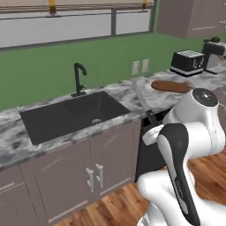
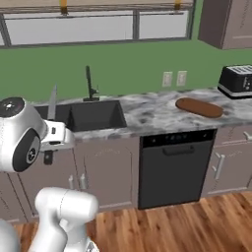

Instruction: Pick up the knife from the drawer and place it on the cutting board. Then place the meat from the plate to the cutting board.

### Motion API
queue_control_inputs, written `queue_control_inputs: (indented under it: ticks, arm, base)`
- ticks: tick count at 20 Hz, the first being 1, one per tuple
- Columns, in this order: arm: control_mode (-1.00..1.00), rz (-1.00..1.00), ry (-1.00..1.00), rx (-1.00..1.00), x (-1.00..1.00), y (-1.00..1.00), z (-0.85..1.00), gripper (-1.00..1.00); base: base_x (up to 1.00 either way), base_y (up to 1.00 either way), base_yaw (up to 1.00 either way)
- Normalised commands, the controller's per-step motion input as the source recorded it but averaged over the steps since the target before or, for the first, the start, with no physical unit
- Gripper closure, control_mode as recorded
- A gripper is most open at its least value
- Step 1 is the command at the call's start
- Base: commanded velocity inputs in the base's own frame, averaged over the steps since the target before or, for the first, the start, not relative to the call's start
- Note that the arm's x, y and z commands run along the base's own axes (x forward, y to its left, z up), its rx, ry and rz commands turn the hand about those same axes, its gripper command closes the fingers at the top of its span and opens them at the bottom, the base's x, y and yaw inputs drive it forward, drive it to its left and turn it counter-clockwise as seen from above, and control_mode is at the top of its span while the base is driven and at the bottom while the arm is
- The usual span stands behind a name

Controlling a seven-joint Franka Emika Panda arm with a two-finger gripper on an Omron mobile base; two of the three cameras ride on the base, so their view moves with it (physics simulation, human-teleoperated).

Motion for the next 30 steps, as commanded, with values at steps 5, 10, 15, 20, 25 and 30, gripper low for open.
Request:
queue_control_inputs:
  ticks: [5,10,15,20,25,30]
  arm:
    - [1.00,0.00,0.00,0.00,0.00,0.00,0.00,1.00]
    - [1.00,0.00,0.00,0.00,0.00,0.00,0.00,1.00]
    - [1.00,0.00,0.00,0.00,0.00,0.00,0.00,1.00]
    - [1.00,0.00,0.00,0.00,0.00,0.00,0.00,1.00]
    - [1.00,0.00,0.00,0.00,0.00,0.00,0.00,1.00]
    - [1.00,0.00,0.00,0.00,0.00,0.00,0.00,1.00]
  base:
    - [0.96,-0.97,0.44]
    - [0.62,-1.00,0.53]
    - [0.17,-1.00,0.49]
    - [-0.15,-1.00,0.42]
    - [-0.01,-1.00,0.38]
    - [0.06,-1.00,0.38]
